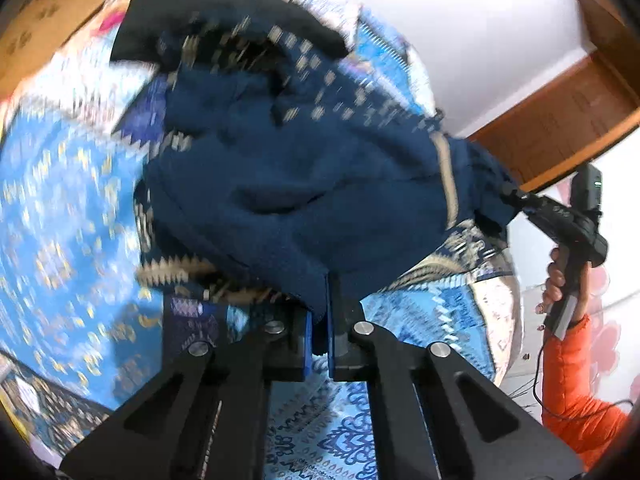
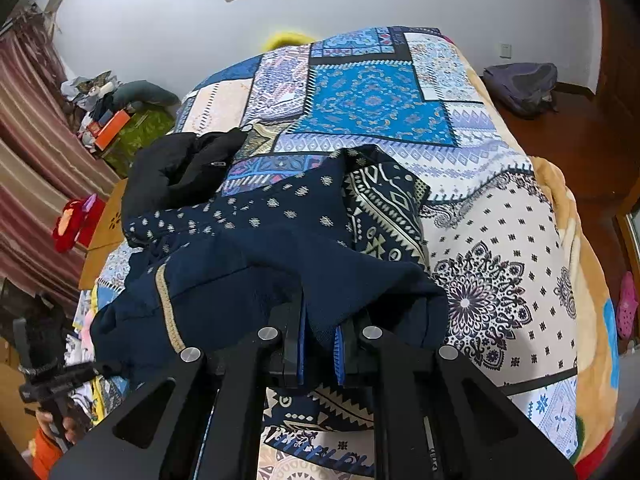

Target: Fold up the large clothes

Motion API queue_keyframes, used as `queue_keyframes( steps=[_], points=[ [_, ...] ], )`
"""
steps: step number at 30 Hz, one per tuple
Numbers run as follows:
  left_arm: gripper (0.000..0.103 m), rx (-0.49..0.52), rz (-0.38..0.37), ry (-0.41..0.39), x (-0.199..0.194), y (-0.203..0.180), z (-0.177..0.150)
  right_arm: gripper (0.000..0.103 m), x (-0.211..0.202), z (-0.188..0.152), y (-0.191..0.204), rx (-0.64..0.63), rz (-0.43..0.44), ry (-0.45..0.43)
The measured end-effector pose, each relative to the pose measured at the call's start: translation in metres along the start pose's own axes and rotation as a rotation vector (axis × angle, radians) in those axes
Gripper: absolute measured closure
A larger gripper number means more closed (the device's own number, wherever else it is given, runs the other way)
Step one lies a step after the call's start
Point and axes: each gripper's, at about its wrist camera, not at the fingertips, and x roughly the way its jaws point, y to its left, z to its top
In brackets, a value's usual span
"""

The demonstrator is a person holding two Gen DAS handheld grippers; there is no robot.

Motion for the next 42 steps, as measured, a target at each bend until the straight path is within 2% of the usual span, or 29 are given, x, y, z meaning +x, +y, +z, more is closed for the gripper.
queue_keyframes(
  steps=[3,7,9,13,17,20,22,26,28,29,30,31,33,37,39,42],
  points=[
    [0.1,0.036,-0.021,-0.076,-0.02,-0.009,0.022,0.093,-0.006,0.009,0.005,-0.03,0.019,-0.027],
    [0.1,0.082,-0.053,-0.184,-0.042,-0.021,0.07,0.094,-0.009,0.032,0.015,-0.069,0.019,-0.074],
    [0.1,0.107,-0.043,-0.225,-0.044,-0.028,0.098,0.094,-0.005,0.043,0.02,-0.085,0.017,-0.086],
    [0.1,0.143,0.055,-0.265,-0.025,-0.029,0.148,0.094,0.018,0.068,0.021,-0.102,-0.003,-0.08],
    [0.1,0.138,0.223,-0.218,0.013,-0.005,0.171,0.094,0.056,0.079,0.001,-0.046,-0.045,0.015],
    [0.1,0.129,0.298,-0.151,0.041,0.019,0.17,0.092,0.079,0.076,-0.014,-0.009,-0.05,0.12],
    [0.098,0.113,0.294,-0.111,0.051,0.03,0.163,0.092,0.088,0.071,-0.023,0.005,-0.045,0.181],
    [0.092,0.089,0.27,-0.102,0.047,0.04,0.158,0.09,0.076,0.071,-0.032,0.024,-0.002,0.198],
    [0.074,0.09,0.274,-0.107,0.036,0.038,0.157,0.081,0.06,0.075,-0.035,0.046,-0.004,0.18],
    [0.068,0.098,0.285,-0.125,0.027,0.035,0.158,0.067,0.05,0.078,-0.036,0.053,-0.02,0.155],
    [0.055,0.108,0.297,-0.155,0.017,0.032,0.158,0.053,0.037,0.081,-0.039,0.062,-0.019,0.114],
    [0.045,0.115,0.307,-0.179,0.007,0.029,0.159,0.048,0.023,0.083,-0.043,0.078,-0.006,0.066],
    [0.043,0.129,0.336,-0.237,-0.015,0.024,0.158,0.047,0.0,0.084,-0.05,0.1,-0.02,-0.001],
    [0.043,0.125,0.37,-0.277,-0.04,0.019,0.152,0.046,-0.028,0.081,-0.038,0.032,-0.138,-0.065],
    [0.043,0.124,0.361,-0.277,-0.045,0.017,0.144,0.046,-0.03,0.072,-0.025,-0.018,-0.137,-0.055],
    [0.042,0.135,0.339,-0.244,-0.039,0.011,0.131,0.047,-0.021,0.055,0.002,-0.117,-0.088,-0.009]
  ],
)
